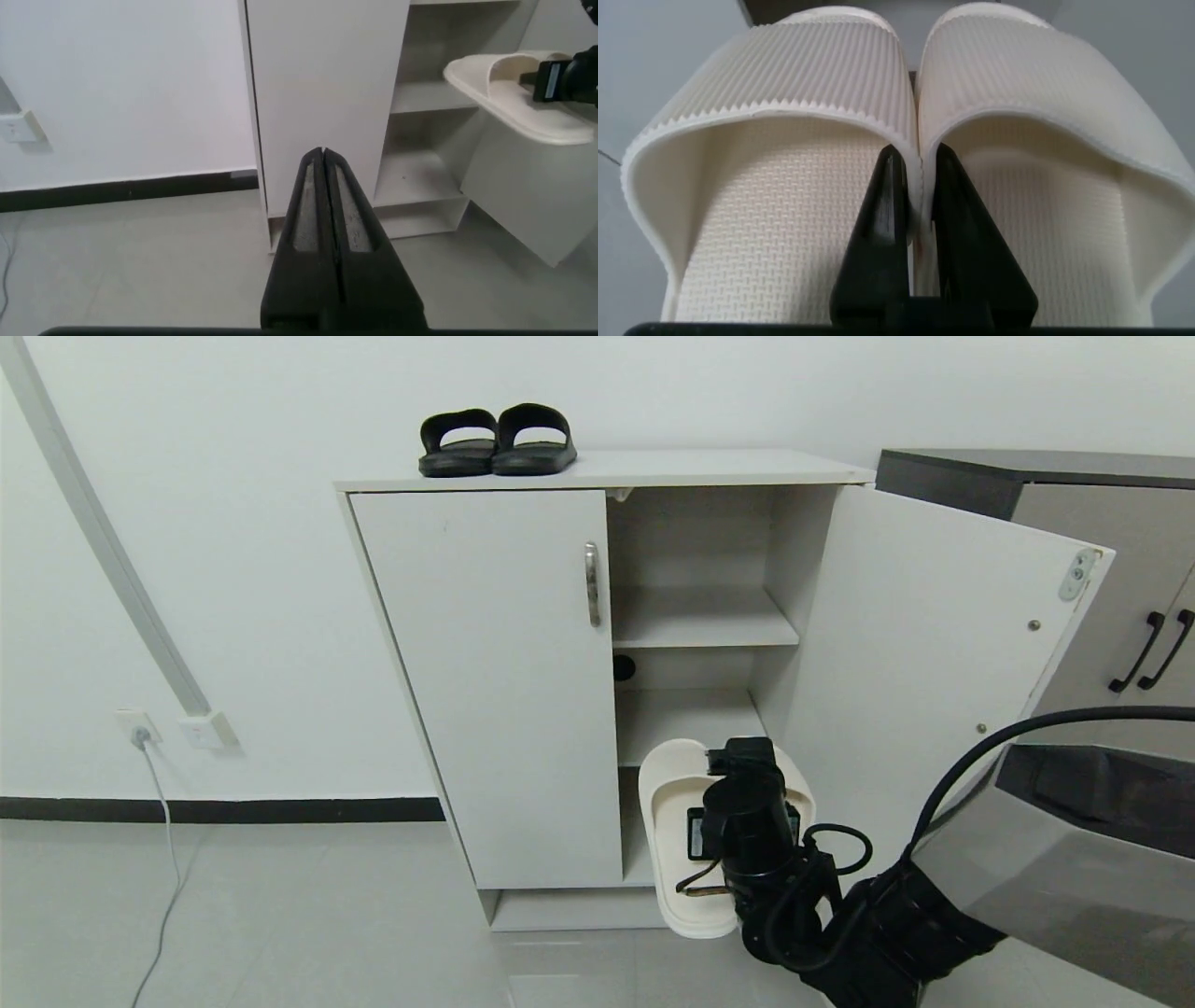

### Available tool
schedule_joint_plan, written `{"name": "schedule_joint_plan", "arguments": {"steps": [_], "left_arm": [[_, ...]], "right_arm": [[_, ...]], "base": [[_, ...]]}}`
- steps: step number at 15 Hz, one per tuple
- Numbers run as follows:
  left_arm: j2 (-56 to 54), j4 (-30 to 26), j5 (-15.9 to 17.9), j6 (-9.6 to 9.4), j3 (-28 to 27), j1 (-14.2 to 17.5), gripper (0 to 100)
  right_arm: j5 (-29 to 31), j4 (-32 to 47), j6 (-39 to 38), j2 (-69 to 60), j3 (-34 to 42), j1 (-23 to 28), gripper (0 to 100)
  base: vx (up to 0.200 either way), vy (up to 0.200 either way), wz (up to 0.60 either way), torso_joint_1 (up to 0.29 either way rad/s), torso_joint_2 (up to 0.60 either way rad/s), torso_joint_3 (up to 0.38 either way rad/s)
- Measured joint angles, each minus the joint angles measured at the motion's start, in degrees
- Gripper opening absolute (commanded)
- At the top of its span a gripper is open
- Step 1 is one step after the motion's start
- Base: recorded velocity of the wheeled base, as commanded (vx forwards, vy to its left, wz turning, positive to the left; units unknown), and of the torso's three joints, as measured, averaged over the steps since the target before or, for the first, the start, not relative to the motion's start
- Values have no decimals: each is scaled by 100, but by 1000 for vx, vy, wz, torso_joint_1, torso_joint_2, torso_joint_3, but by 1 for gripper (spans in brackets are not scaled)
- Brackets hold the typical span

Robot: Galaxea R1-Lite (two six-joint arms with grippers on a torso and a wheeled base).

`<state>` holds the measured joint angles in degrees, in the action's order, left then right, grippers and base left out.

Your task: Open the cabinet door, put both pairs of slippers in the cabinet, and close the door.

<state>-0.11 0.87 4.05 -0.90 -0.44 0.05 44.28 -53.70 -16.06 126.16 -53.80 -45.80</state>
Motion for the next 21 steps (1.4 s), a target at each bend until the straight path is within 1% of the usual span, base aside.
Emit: {"name": "schedule_joint_plan", "arguments": {"steps": [4,10,21], "left_arm": [[0,-2,-9,4,0,-2,0],[1,0,-9,30,0,2,0],[4,0,-9,52,0,2,0]], "right_arm": [[-40,-134,73,135,72,77,0],[-35,-129,308,187,317,451,0],[-24,-129,438,245,344,713,0]], "base": [[0,0,0,0,0,0],[0,0,0,0,0,0],[0,0,0,0,0,0]]}}
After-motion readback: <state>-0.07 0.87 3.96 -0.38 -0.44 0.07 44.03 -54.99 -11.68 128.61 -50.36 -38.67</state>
